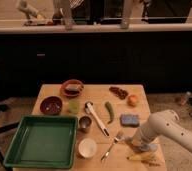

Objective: Place towel in plastic cup

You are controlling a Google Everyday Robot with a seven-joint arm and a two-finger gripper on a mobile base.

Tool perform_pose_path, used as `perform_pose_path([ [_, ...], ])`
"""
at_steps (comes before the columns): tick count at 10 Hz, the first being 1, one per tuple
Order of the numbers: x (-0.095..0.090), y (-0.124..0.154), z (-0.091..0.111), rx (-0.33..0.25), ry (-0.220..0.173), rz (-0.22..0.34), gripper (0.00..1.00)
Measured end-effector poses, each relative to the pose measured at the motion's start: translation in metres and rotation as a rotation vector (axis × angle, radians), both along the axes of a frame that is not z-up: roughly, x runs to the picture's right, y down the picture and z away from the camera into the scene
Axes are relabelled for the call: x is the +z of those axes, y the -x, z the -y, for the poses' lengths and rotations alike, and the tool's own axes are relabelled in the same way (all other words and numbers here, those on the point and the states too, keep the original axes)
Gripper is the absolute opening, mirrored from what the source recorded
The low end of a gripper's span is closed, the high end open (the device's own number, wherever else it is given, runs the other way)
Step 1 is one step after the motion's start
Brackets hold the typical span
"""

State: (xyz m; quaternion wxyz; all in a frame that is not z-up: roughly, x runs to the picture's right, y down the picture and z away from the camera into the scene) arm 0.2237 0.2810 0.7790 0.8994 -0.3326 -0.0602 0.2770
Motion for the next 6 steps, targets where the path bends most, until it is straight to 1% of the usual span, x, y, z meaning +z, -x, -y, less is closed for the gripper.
perform_pose_path([
  [2, -0.014, -0.002, 0.015, -0.008, -0.043, 0.025, 0.00],
  [3, -0.020, -0.001, 0.024, -0.013, -0.071, 0.045, 0.00],
  [5, -0.025, 0.000, 0.031, -0.008, -0.098, 0.072, 0.00],
  [6, -0.029, 0.001, 0.038, 0.004, -0.114, 0.090, 0.00],
])
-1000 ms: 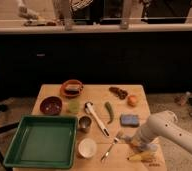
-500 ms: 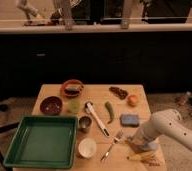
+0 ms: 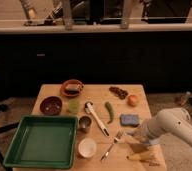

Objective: Place towel in plastic cup

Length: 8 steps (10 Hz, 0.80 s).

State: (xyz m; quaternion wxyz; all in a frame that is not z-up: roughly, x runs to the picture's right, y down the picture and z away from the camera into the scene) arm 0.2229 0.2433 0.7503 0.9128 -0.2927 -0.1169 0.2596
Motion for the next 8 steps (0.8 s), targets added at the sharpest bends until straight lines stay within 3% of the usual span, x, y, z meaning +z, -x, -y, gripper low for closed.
perform_pose_path([
  [4, -0.025, 0.028, 0.045, -0.001, -0.066, 0.074, 0.00],
  [8, -0.032, 0.073, 0.081, -0.032, -0.102, 0.131, 0.00],
])
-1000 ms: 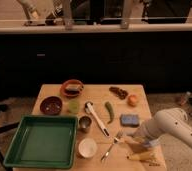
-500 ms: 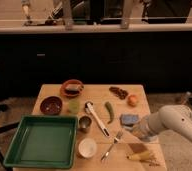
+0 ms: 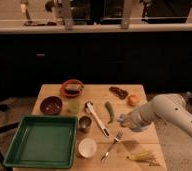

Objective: Place towel in plastic cup

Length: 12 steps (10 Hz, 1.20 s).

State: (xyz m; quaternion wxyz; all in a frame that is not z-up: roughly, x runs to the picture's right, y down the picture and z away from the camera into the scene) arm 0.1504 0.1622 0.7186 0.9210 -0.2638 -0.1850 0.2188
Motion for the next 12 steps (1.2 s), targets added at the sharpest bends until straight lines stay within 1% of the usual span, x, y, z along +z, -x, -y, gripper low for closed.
perform_pose_path([
  [7, 0.000, -0.002, -0.001, 0.003, 0.003, -0.004, 0.00],
  [8, 0.000, -0.001, -0.001, 0.005, 0.006, 0.005, 0.00],
  [9, 0.001, 0.003, 0.000, 0.009, 0.011, 0.030, 0.00],
  [10, 0.000, 0.012, 0.002, 0.010, 0.015, 0.056, 0.00],
  [11, 0.000, 0.022, 0.004, 0.013, 0.018, 0.079, 0.00],
  [12, -0.001, 0.041, 0.009, 0.018, 0.021, 0.119, 0.00],
])
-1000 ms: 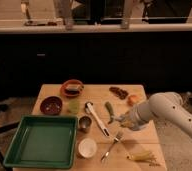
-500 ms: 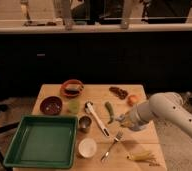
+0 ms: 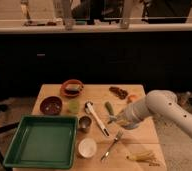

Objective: Place towel in plastic cup

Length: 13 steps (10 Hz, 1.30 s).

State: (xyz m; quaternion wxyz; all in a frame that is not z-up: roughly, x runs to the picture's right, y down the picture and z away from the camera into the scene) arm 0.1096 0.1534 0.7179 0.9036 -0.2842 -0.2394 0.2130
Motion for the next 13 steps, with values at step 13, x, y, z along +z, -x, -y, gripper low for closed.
perform_pose_path([
  [13, -0.009, 0.122, 0.050, 0.093, -0.105, 0.151, 0.00],
])
